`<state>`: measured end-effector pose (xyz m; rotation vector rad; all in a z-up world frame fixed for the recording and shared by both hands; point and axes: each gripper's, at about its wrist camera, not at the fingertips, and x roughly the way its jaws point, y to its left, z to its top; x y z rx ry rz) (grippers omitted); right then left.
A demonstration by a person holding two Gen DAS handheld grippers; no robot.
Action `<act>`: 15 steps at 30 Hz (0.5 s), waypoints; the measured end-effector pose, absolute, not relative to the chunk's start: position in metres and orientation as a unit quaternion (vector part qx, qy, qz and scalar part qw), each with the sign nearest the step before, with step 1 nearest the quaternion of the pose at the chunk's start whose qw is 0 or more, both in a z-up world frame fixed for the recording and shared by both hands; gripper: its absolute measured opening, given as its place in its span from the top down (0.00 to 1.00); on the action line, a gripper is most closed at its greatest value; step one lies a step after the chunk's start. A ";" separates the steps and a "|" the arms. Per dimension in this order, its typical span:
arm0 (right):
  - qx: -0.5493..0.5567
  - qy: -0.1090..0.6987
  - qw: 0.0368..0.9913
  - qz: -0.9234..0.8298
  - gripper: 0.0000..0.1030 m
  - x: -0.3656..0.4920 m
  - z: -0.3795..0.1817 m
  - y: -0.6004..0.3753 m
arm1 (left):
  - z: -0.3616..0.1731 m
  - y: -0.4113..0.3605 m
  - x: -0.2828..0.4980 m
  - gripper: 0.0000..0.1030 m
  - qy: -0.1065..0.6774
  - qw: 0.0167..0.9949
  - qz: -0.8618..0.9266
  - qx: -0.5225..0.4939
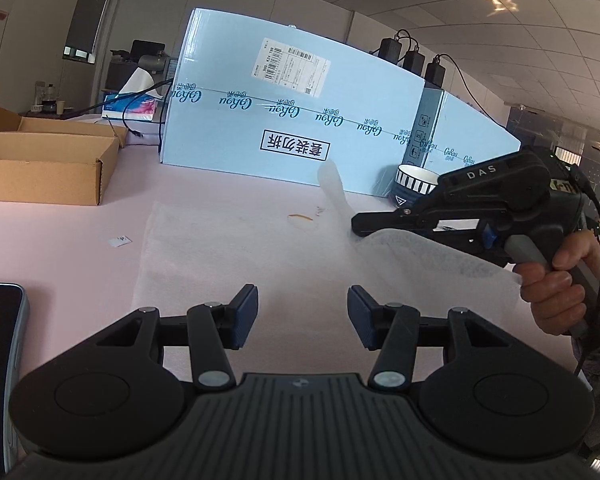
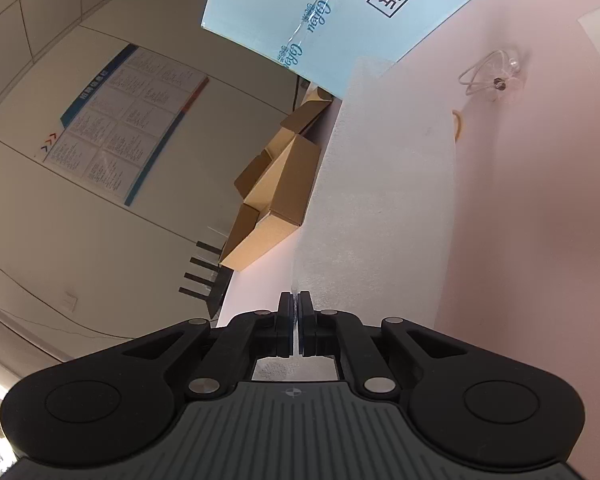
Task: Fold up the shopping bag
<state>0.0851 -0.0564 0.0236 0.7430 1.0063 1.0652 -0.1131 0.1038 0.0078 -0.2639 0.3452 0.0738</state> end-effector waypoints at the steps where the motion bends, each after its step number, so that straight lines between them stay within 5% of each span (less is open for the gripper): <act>1: 0.324 0.450 0.678 0.483 0.96 0.086 0.024 -0.045 | 0.008 0.106 -0.119 0.54 0.171 0.975 0.036 -0.134; 15: 0.254 0.491 0.656 0.514 0.96 0.083 0.009 0.038 | 0.003 0.123 -0.154 0.49 0.172 0.971 0.051 -0.158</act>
